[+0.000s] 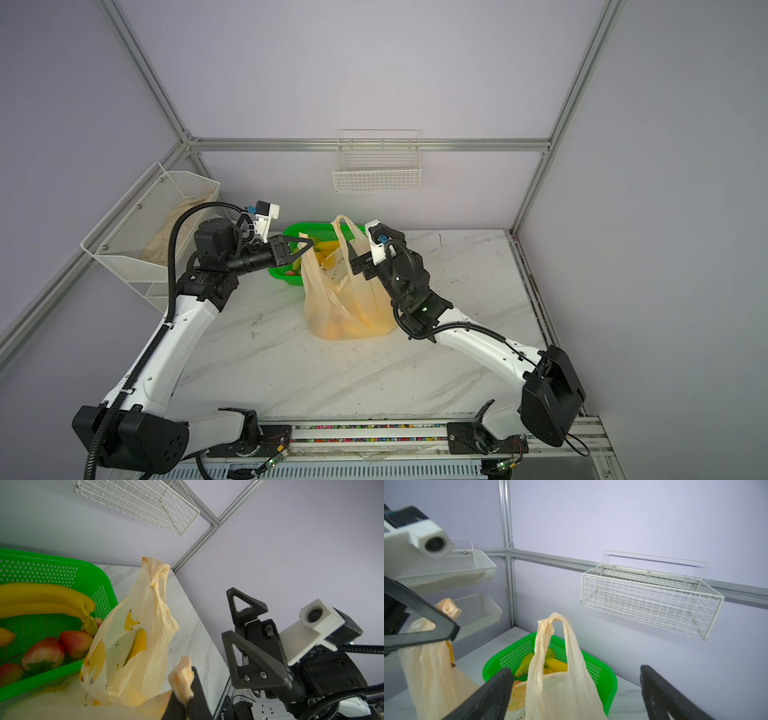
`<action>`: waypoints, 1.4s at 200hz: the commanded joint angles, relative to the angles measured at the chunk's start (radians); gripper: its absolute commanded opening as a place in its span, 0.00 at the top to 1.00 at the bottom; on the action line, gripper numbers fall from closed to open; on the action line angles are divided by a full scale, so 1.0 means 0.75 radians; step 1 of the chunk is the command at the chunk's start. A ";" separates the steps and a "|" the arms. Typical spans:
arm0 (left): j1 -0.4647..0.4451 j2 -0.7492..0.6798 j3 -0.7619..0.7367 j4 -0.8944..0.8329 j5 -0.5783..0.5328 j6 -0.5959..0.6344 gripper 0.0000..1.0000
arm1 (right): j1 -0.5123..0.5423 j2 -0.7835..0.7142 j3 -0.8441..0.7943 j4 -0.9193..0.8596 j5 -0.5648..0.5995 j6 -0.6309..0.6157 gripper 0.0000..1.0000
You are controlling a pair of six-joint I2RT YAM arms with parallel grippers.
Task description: Place the fake fruits into the plastic bag and tie a complex knot
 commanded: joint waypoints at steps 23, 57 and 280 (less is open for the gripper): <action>0.006 0.005 0.054 0.045 0.032 0.030 1.00 | 0.010 0.253 0.148 -0.086 -0.004 -0.071 0.03; 0.007 0.001 0.049 0.048 0.039 0.028 1.00 | 0.005 0.320 0.155 -0.051 0.142 -0.091 0.04; -0.245 -0.173 0.319 -0.192 -0.890 0.710 0.23 | -0.131 0.069 -0.164 0.145 -0.282 0.329 1.00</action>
